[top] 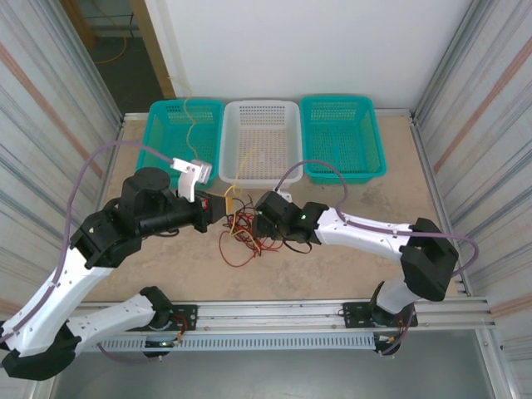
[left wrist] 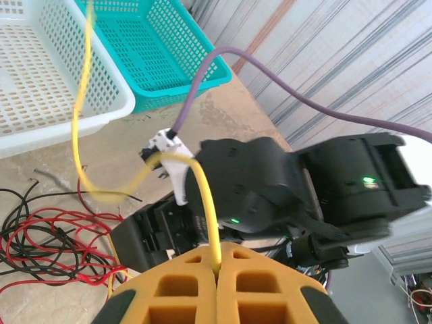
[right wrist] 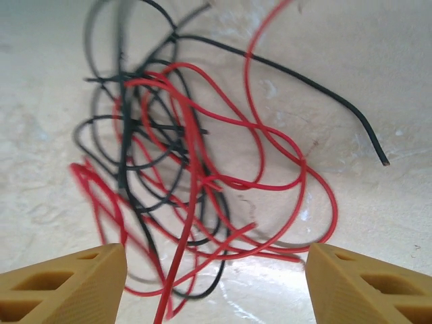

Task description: Untangle the cables

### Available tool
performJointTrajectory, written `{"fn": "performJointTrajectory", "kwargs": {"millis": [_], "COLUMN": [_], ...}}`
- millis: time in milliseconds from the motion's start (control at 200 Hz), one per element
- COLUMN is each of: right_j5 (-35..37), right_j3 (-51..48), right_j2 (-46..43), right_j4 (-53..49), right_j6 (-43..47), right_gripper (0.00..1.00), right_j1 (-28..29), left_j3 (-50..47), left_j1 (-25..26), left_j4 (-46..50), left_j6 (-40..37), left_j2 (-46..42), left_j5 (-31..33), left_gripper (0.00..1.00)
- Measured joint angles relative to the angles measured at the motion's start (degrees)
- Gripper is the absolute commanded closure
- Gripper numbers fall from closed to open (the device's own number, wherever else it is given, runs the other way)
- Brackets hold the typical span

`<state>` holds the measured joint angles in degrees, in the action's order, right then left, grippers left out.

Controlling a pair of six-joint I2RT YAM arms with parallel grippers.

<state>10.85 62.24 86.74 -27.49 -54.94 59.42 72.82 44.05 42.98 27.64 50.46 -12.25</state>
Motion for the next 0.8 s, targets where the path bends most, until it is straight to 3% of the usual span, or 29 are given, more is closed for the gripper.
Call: {"fn": "performJointTrajectory", "kwargs": {"millis": [341, 586, 797], "right_j5": [6.2, 3.1, -0.1], "right_j3": [6.1, 6.2, 0.8], "right_j2": [-9.8, -7.7, -3.0], "right_j4": [-1.0, 4.0, 8.6], "right_j6": [1.5, 4.6, 3.7], "right_gripper": [0.24, 0.22, 0.29], "right_j1": [4.3, 4.4, 2.6], "left_j3": [-4.8, -4.0, 0.1], "left_j1": [-1.7, -1.7, -1.7], "left_j4": [-0.5, -1.8, -2.5], "left_j6": [0.1, 0.8, 1.1], "left_j2": [-0.4, -0.7, -2.1], "left_j5": [-1.9, -4.7, -5.7], "left_gripper": [1.00, 1.00, 1.00]}}
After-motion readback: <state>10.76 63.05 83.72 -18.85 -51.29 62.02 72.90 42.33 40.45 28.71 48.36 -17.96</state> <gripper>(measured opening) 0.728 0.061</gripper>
